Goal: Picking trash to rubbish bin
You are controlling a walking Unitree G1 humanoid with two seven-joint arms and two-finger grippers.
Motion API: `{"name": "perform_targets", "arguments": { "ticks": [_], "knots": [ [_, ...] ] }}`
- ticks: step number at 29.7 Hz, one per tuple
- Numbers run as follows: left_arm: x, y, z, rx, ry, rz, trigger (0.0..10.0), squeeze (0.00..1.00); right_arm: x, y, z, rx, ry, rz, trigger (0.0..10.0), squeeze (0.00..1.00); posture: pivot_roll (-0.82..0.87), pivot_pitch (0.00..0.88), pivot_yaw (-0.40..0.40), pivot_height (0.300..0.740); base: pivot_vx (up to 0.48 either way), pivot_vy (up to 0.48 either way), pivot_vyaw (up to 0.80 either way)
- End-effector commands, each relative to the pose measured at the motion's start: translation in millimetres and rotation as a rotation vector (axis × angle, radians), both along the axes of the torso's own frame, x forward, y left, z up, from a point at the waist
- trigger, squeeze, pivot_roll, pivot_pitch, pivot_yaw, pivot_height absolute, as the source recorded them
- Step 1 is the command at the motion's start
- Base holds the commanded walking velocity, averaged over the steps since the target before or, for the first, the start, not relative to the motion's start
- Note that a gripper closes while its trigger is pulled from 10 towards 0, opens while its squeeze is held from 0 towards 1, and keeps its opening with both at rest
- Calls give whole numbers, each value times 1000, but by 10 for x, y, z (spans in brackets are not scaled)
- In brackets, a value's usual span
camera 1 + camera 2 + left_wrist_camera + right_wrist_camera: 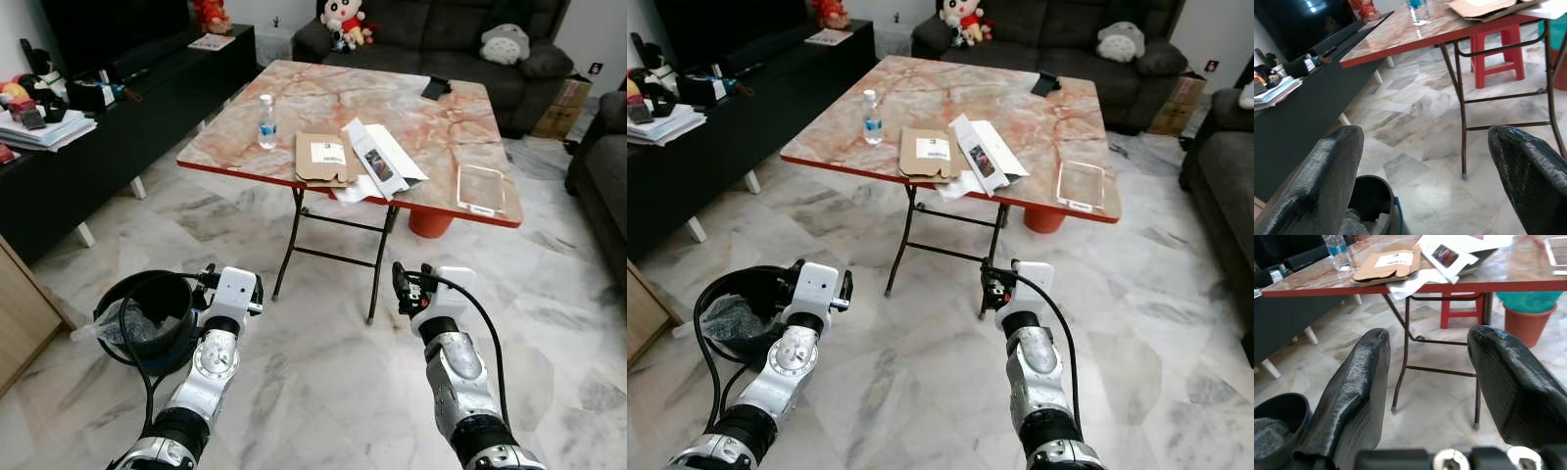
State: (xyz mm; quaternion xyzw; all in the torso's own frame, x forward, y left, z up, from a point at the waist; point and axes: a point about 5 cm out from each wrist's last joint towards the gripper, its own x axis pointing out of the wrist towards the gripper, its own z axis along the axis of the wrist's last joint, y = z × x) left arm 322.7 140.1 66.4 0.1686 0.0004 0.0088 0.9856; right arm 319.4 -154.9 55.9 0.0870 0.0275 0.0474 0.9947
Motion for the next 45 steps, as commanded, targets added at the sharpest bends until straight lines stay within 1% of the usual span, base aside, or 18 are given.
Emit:
{"name": "perform_targets", "arguments": {
  "ticks": [1,31,34,42,45],
  "knots": [
    [26,-8,19,5,0,6,10000,0,39,7,52,8,-11,7,10000,0,97,0,-81,740,277,0,-775],
    [27,-41,28,7,-8,-19,10000,0,8,-1,10,7,3,7,10000,0,93,0,-81,740,307,0,-741],
    [28,-60,45,14,-21,-31,10000,0,9,-6,16,6,-1,5,10000,0,93,0,-84,740,300,0,-292],
    [30,-76,44,11,-18,-34,10000,0,11,-17,21,9,-5,-6,10000,0,91,0,-85,740,300,0,0],
    [38,-101,57,11,-19,-61,10000,0,11,-9,11,12,1,-12,10000,0,101,0,-72,740,186,0,0]
  ]
}}
